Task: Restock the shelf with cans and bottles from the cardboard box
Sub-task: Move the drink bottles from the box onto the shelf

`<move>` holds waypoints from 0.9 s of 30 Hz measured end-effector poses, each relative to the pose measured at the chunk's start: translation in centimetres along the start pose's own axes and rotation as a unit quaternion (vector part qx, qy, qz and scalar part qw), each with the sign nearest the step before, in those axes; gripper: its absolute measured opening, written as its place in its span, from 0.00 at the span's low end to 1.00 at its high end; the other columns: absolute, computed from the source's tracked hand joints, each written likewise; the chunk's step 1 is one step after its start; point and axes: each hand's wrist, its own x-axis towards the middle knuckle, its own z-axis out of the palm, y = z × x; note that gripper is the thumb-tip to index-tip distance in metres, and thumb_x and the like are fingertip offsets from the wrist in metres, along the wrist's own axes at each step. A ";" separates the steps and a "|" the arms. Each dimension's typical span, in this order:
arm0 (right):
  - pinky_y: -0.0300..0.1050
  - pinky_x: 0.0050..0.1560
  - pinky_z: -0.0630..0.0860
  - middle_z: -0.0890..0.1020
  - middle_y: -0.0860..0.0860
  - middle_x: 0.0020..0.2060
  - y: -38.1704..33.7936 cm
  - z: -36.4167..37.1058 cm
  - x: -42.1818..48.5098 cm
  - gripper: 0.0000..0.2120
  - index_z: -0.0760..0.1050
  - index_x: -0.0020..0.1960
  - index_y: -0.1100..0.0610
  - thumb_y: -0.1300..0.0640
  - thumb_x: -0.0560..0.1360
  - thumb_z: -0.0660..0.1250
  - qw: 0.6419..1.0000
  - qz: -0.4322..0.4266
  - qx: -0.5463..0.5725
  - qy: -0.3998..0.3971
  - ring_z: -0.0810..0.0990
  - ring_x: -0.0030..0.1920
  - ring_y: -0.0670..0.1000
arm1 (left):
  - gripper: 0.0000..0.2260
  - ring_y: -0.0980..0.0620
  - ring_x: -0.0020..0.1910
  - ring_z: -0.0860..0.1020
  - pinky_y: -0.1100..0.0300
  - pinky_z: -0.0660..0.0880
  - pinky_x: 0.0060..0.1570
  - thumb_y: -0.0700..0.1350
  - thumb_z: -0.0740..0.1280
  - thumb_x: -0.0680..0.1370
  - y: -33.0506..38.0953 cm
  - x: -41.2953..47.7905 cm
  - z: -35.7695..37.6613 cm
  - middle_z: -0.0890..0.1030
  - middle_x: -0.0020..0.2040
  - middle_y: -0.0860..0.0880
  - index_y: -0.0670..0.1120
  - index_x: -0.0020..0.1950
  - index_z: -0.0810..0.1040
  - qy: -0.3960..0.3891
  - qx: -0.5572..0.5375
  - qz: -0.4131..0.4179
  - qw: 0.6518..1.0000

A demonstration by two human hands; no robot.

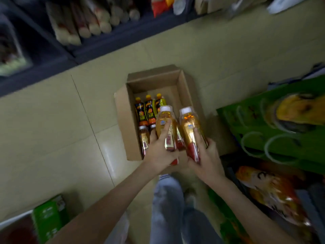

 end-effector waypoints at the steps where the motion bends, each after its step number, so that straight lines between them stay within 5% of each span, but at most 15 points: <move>1: 0.56 0.61 0.71 0.62 0.60 0.66 -1.1 -1.8 -1.4 0.51 0.27 0.65 0.25 0.47 0.72 0.70 1.000 -0.011 0.008 0.012 0.68 0.62 0.63 | 0.45 0.45 0.69 0.67 0.58 0.66 0.65 0.52 0.73 0.70 1.5 -2.3 -1.0 0.58 0.74 0.46 0.66 0.75 0.46 0.006 -0.009 0.014 1.000; 5: 0.54 0.63 0.69 0.60 0.58 0.67 -5.0 -8.6 -7.4 0.51 0.31 0.66 0.23 0.49 0.70 0.71 0.994 -0.067 0.050 0.071 0.67 0.66 0.63 | 0.46 0.48 0.67 0.69 0.66 0.66 0.59 0.47 0.75 0.68 6.7 -11.0 -3.5 0.64 0.69 0.47 0.65 0.76 0.51 0.062 -0.055 0.076 0.994; 11: 0.54 0.63 0.70 0.59 0.48 0.58 -7.7 -17.1 -20.1 0.51 0.32 0.65 0.22 0.50 0.70 0.72 0.971 -0.143 0.116 0.154 0.69 0.64 0.59 | 0.45 0.54 0.64 0.72 0.64 0.69 0.60 0.47 0.74 0.67 13.5 -24.6 -4.0 0.68 0.67 0.50 0.64 0.76 0.52 0.125 -0.106 0.194 0.967; 18: 0.57 0.61 0.72 0.59 0.56 0.69 -9.2 -26.7 -34.9 0.50 0.34 0.71 0.28 0.49 0.71 0.71 0.921 -0.201 0.068 0.326 0.65 0.69 0.59 | 0.43 0.63 0.61 0.72 0.67 0.73 0.59 0.49 0.70 0.67 22.5 -39.8 -3.3 0.66 0.68 0.52 0.72 0.72 0.48 0.139 -0.128 0.357 0.915; 21: 0.49 0.61 0.71 0.57 0.54 0.69 -9.7 -30.1 -39.1 0.51 0.30 0.68 0.26 0.49 0.72 0.70 0.901 -0.211 0.076 0.372 0.67 0.67 0.57 | 0.43 0.70 0.58 0.71 0.76 0.71 0.51 0.43 0.72 0.71 26.1 -43.3 -4.0 0.62 0.71 0.51 0.72 0.72 0.48 0.125 -0.123 0.435 0.883; 23: 0.46 0.61 0.70 0.55 0.52 0.69 -9.9 -32.2 -42.1 0.52 0.28 0.66 0.25 0.50 0.72 0.70 0.883 -0.209 0.083 0.411 0.68 0.66 0.56 | 0.44 0.69 0.59 0.70 0.72 0.72 0.55 0.43 0.72 0.72 28.5 -45.9 -4.1 0.61 0.72 0.51 0.73 0.72 0.48 0.126 -0.102 0.486 0.859; 25: 0.50 0.63 0.71 0.55 0.50 0.69 -10.0 -33.8 -45.0 0.51 0.28 0.66 0.25 0.49 0.72 0.70 0.872 -0.200 0.083 0.440 0.69 0.66 0.56 | 0.44 0.65 0.61 0.72 0.65 0.74 0.58 0.44 0.72 0.72 30.3 -48.1 -3.7 0.61 0.72 0.51 0.73 0.72 0.47 0.111 -0.096 0.518 0.843; 27: 0.54 0.61 0.74 0.55 0.48 0.68 -9.8 -35.0 -47.7 0.49 0.29 0.67 0.26 0.47 0.70 0.66 0.864 -0.190 0.065 0.461 0.71 0.64 0.56 | 0.44 0.67 0.57 0.75 0.73 0.74 0.51 0.40 0.72 0.72 31.6 -49.9 -3.2 0.59 0.73 0.49 0.70 0.74 0.48 0.093 -0.111 0.547 0.824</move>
